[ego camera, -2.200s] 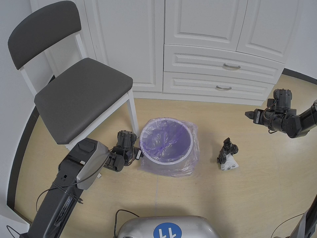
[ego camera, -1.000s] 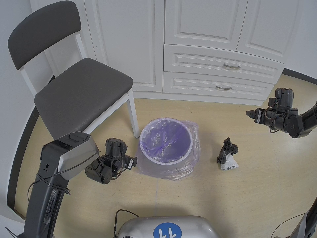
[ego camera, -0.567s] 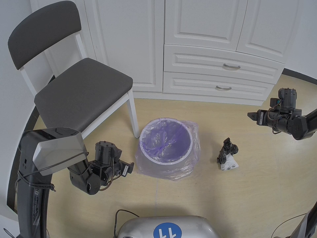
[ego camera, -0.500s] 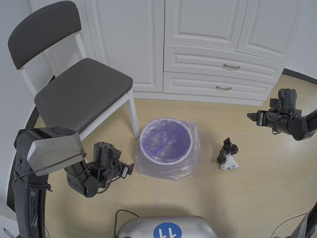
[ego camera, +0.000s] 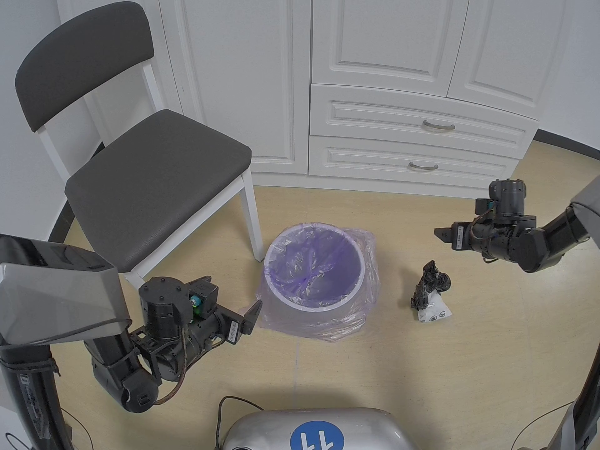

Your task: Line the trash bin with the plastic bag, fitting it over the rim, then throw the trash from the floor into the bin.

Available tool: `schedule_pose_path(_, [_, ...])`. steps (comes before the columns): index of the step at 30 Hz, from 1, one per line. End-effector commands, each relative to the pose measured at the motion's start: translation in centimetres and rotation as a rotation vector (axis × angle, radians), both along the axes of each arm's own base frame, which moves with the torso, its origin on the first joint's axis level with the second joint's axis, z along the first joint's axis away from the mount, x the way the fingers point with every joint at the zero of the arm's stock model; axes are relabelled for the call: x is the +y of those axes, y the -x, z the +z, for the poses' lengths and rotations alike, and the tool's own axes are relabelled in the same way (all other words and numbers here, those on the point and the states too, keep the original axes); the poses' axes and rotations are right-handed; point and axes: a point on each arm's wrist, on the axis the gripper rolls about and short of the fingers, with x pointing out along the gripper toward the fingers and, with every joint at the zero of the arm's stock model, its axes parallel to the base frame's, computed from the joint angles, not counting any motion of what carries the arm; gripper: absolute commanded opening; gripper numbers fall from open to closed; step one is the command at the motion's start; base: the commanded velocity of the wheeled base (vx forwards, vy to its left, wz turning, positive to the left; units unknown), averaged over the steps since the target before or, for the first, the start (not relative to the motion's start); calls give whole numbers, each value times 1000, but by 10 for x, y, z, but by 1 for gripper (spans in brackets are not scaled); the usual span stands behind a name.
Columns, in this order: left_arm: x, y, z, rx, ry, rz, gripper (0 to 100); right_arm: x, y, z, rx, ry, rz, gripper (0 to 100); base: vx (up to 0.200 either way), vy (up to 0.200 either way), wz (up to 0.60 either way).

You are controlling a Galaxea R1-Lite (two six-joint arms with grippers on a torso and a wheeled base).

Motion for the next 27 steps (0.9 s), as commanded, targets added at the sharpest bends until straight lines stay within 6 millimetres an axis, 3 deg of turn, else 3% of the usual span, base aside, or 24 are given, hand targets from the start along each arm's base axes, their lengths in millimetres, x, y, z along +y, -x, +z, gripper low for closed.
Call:
schedule_pose_path(1, [11, 33, 45, -77, 140, -63, 100, 42, -68, -66, 7, 2, 58, 100, 0, 0, 0])
schedule_pose_path(5, [19, 46, 68, -138, 189, -60, 100, 54, -106, -100, -41, -4, 69, 100, 0, 0, 0])
schedule_pose_path(6, [20, 46, 68, -137, 190, -58, 100, 54, -107, -102, -41, -4, 69, 100, 0, 0, 0])
schedule_pose_path(7, [26, 52, 77, -159, 213, -46, 100, 59, -121, -119, -58, -7, 71, 100, 0, 0, 0])
schedule_pose_path(13, [52, 69, 108, -242, 349, 11, 100, 79, -148, -170, -109, 8, 33, 100, 0, 0, 0])
schedule_pose_path(14, [54, 70, 109, -245, 355, 15, 100, 81, -149, -172, -114, 9, 34, 100, 0, 0, 0])
schedule_pose_path(15, [59, 74, 115, -265, 377, 24, 100, 82, -146, -197, -76, 18, 40, 100, 0, 0, 0])
schedule_pose_path(16, [62, 78, 120, -283, 390, 25, 100, 83, -144, -206, -58, 17, 65, 100, 0, 0, 0])
schedule_pose_path(23, [71, 105, 124, -304, 399, 9, 100, 95, -139, -220, -34, -42, 148, 100, 0, 0, 0])
schedule_pose_path(27, [72, 109, 129, -328, 406, 2, 100, 97, -137, -228, -20, -39, 151, 100, 0, 0, 0])
